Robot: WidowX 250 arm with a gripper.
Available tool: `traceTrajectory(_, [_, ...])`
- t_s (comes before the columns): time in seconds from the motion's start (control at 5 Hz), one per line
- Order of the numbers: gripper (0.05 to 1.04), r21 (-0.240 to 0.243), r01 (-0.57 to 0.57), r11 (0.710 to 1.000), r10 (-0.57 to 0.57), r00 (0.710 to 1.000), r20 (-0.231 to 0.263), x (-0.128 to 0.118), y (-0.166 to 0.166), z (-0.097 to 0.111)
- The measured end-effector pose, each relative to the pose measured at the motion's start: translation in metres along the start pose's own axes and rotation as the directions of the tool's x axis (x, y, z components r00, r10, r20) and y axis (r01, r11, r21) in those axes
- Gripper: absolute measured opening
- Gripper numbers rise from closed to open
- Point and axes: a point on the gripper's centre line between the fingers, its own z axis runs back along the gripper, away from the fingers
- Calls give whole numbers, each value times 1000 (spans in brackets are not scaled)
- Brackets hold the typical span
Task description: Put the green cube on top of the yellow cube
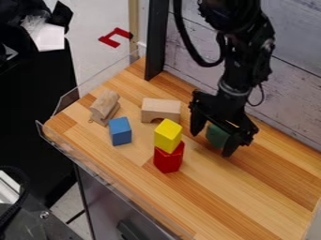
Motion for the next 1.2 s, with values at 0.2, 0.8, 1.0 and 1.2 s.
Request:
traceTrajectory(0.2, [1001, -4, -3, 1000, 3, 1000, 20, 3, -2, 0])
traceTrajectory(0.8, [1001, -24, -58, 998, 60, 994, 95, 28, 12, 10])
traceTrajectory(1.0, [1001, -21, -71, 997, 73, 994, 82, 30, 20, 6])
traceTrajectory(1.2, [1001, -17, -70, 997, 71, 996, 49, 29, 22, -1])
